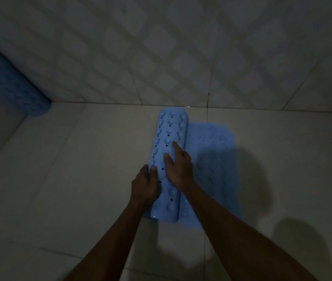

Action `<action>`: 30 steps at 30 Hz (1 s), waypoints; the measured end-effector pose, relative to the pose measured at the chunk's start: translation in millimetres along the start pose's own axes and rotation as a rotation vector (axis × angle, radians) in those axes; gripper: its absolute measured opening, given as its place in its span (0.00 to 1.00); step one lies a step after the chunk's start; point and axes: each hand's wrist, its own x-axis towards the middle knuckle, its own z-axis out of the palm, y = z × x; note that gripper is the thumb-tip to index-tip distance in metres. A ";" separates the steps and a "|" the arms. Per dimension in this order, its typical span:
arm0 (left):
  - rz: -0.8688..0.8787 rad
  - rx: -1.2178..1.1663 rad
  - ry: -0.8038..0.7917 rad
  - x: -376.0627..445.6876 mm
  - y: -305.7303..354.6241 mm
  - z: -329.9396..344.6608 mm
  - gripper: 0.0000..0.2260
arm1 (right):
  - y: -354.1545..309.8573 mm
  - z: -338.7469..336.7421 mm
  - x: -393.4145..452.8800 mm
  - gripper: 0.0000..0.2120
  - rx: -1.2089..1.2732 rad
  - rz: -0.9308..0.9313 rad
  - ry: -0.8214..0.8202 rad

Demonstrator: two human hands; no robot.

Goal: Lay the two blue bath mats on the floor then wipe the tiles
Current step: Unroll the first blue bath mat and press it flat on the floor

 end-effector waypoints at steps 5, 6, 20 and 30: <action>-0.048 0.048 0.038 10.8 -13.5 -22.5 0.28 | 3.1 3.1 10.9 0.35 -0.111 -0.034 -0.007; -0.032 0.053 0.034 11.5 -14.8 -26.0 0.25 | 2.8 4.8 11.8 0.38 -0.120 -0.011 -0.029; -0.038 -0.069 0.011 21.5 -62.1 -80.1 0.21 | -36.6 64.7 18.4 0.39 -0.177 0.009 -0.150; -0.125 -0.145 0.071 50.2 -93.3 -101.8 0.30 | -71.8 118.4 28.6 0.39 -0.230 0.107 -0.025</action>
